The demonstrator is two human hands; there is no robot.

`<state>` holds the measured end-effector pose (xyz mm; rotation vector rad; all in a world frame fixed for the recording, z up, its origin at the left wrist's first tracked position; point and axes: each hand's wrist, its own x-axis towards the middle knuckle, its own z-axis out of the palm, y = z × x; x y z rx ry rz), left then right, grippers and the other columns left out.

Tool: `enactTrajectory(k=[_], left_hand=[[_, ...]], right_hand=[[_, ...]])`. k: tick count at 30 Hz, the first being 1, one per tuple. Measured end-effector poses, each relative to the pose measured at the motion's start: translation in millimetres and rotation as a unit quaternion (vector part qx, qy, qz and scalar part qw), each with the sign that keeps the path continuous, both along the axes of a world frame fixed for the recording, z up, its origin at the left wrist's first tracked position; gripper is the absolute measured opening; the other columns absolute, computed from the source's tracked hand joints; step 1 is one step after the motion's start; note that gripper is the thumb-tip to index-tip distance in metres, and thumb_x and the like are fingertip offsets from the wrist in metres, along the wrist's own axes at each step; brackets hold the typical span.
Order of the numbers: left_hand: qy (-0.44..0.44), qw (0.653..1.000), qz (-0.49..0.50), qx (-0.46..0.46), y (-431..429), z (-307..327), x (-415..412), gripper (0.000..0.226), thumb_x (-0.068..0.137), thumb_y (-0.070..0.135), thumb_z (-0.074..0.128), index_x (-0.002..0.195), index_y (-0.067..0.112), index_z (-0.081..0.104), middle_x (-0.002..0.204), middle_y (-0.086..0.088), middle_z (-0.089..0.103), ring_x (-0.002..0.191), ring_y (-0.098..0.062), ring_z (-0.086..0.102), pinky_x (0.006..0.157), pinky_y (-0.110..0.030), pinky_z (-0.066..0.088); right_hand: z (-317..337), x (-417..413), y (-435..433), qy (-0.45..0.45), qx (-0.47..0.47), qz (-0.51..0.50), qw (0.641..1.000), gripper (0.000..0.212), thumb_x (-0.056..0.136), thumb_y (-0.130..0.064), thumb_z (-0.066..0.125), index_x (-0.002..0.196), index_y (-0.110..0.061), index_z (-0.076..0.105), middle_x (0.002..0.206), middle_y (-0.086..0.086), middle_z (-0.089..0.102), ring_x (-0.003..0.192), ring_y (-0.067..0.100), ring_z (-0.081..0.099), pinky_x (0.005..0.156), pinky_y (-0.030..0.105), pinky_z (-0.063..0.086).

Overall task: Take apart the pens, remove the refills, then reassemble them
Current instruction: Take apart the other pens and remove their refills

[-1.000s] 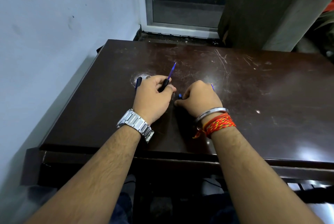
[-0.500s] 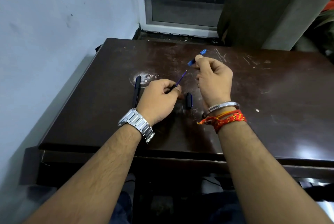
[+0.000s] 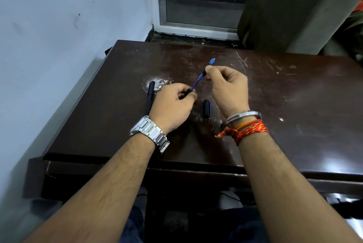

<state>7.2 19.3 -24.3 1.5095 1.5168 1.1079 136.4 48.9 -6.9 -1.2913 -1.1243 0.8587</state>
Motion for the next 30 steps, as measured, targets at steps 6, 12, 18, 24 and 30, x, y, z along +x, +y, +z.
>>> enactTrajectory(k=[6, 12, 18, 24, 30], left_hand=[[-0.055, 0.998, -0.008, -0.015, 0.3, 1.2, 0.2, 0.022, 0.082, 0.019, 0.054, 0.084, 0.025, 0.074, 0.076, 0.002, 0.075, 0.058, -0.010, 0.063, 0.055, -0.032, 0.048], [-0.070, 0.997, -0.012, 0.020, -1.3, 1.0, 0.3, 0.030, 0.089, 0.005, 0.057, 0.089, 0.032, 0.072, 0.083, 0.015, 0.075, 0.075, 0.004, 0.067, 0.068, -0.017, 0.050], [-0.072, 0.997, -0.017, 0.015, -1.8, -2.3, -1.5, 0.026, 0.087, 0.004, 0.060, 0.097, 0.024, 0.072, 0.087, 0.002, 0.076, 0.083, -0.016, 0.073, 0.079, -0.045, 0.060], [-0.116, 0.993, -0.026, -0.005, -1.4, -2.4, 0.8, 0.025, 0.090, -0.002, 0.059, 0.096, 0.021, 0.069, 0.083, 0.001, 0.075, 0.075, -0.013, 0.073, 0.074, -0.034, 0.058], [-0.092, 0.995, -0.030, 0.009, -2.5, -1.6, 0.6, 0.022, 0.089, 0.000, 0.060, 0.101, 0.016, 0.070, 0.090, -0.002, 0.076, 0.079, -0.014, 0.074, 0.078, -0.038, 0.060]], right_hand=[[1.0, -4.3, -5.7, -0.022, -0.011, 0.040, 0.999, 0.014, 0.087, -0.018, 0.068, 0.078, -0.009, 0.073, 0.071, 0.007, 0.071, 0.063, 0.002, 0.063, 0.056, 0.012, 0.050], [0.3, -6.7, -8.2, -0.031, -0.029, 0.083, 0.996, 0.016, 0.089, -0.018, 0.067, 0.081, -0.006, 0.073, 0.079, 0.014, 0.075, 0.068, 0.013, 0.070, 0.065, 0.025, 0.060], [-1.9, -7.7, -8.3, -0.074, -0.028, 0.076, 0.994, 0.018, 0.083, -0.028, 0.074, 0.073, -0.014, 0.069, 0.066, -0.002, 0.069, 0.056, 0.003, 0.062, 0.057, 0.022, 0.053], [-1.5, -13.0, -8.6, 0.101, -0.048, 0.084, 0.990, 0.020, 0.076, -0.012, 0.078, 0.094, -0.008, 0.070, 0.077, 0.007, 0.072, 0.053, 0.013, 0.063, 0.048, 0.026, 0.051], [-1.9, -10.6, -10.0, 0.098, -0.028, 0.067, 0.993, 0.023, 0.071, -0.014, 0.086, 0.083, -0.009, 0.067, 0.065, 0.001, 0.067, 0.051, 0.014, 0.063, 0.046, 0.028, 0.053]])
